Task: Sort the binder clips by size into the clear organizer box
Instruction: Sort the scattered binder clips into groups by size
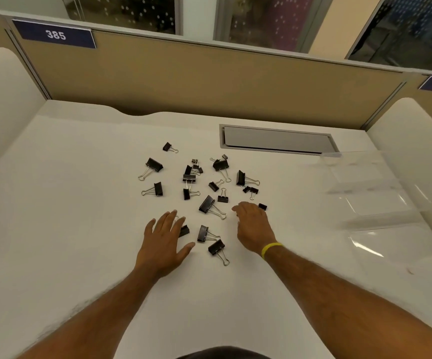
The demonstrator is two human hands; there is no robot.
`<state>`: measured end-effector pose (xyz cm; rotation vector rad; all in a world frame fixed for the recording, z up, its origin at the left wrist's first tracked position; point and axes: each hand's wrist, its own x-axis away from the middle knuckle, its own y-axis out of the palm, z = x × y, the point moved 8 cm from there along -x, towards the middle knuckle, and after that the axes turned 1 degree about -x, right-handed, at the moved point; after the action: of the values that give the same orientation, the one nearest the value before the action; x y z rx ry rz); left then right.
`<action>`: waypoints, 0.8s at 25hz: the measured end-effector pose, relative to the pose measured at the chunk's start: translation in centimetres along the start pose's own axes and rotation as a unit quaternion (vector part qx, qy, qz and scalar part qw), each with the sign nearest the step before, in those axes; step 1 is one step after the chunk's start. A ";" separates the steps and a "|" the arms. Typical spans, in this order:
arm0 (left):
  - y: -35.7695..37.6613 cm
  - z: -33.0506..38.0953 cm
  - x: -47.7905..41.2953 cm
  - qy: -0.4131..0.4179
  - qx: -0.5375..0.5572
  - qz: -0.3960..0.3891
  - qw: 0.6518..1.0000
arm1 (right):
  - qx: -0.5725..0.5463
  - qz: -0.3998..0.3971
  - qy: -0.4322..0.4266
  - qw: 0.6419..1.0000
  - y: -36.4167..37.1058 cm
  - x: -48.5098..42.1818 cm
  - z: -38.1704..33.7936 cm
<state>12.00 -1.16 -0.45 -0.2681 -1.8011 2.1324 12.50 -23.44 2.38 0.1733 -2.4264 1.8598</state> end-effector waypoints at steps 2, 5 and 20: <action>-0.2 0.2 -0.7 0.000 0.014 0.006 1.000 | 0.054 -0.051 -0.053 0.996 0.0 -1.2 0.2; -0.7 0.6 -1.5 0.001 0.048 0.037 0.998 | 0.127 -0.123 -0.110 0.978 0.2 -2.1 1.0; -1.4 3.6 -2.1 0.019 0.086 0.117 0.989 | 0.108 -0.105 -0.208 0.966 1.6 -2.9 2.5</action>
<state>12.85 -5.08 1.43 -0.4940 -1.6197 2.4076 15.12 -25.28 -0.21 0.8811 -2.3071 2.1576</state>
